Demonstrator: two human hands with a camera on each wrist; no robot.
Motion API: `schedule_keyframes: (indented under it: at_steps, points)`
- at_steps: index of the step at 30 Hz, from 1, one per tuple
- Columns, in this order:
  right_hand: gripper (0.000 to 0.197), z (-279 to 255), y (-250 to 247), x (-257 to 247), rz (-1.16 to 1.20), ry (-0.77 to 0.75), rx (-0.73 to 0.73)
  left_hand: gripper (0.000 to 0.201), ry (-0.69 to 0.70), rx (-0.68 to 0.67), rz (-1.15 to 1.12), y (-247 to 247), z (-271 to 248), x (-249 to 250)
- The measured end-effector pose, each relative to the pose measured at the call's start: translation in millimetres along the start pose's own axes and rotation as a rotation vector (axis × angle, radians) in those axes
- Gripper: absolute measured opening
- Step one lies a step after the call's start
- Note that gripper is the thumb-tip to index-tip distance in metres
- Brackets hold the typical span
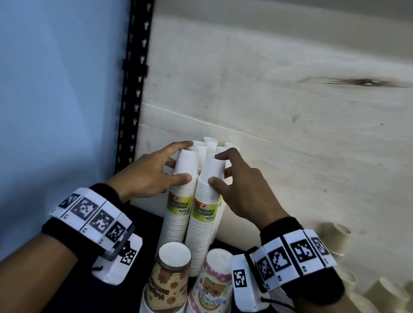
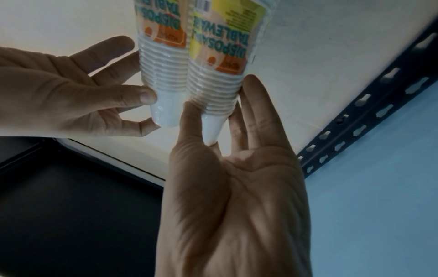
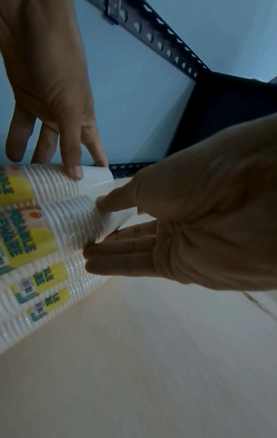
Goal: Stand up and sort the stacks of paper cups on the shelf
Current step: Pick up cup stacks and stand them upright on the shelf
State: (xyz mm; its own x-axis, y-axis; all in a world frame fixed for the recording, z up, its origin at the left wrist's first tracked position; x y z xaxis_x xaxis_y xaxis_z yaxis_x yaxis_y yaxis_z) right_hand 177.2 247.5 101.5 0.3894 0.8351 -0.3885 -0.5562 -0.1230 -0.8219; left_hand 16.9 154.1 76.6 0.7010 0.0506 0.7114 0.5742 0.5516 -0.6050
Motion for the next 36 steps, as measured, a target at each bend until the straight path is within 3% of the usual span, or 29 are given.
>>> schedule_keyframes:
  at_steps: [7,36]
  points:
    - [0.041,-2.0,-3.0,0.8,-0.017,0.006,-0.012,0.079,-0.019,-0.045,-0.046,2.4,-1.6,2.1]
    - [0.044,-10.1,1.1,3.0,-0.040,0.020,0.004,0.062,-0.095,-0.002,-0.044,0.7,-6.8,3.9]
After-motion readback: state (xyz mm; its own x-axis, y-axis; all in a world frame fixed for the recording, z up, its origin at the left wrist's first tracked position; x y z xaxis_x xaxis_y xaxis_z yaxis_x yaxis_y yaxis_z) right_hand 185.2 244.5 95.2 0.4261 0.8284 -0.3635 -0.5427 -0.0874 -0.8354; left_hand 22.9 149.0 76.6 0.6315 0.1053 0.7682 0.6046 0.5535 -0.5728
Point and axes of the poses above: each hand's wrist, its own z-axis towards the middle knuckle, its own y-axis out of the palm, x = y × z, the point moved 6 cm from there along z, towards the middle knuckle, and after that the axes turned 1 degree about y, right-handed, at the moved point
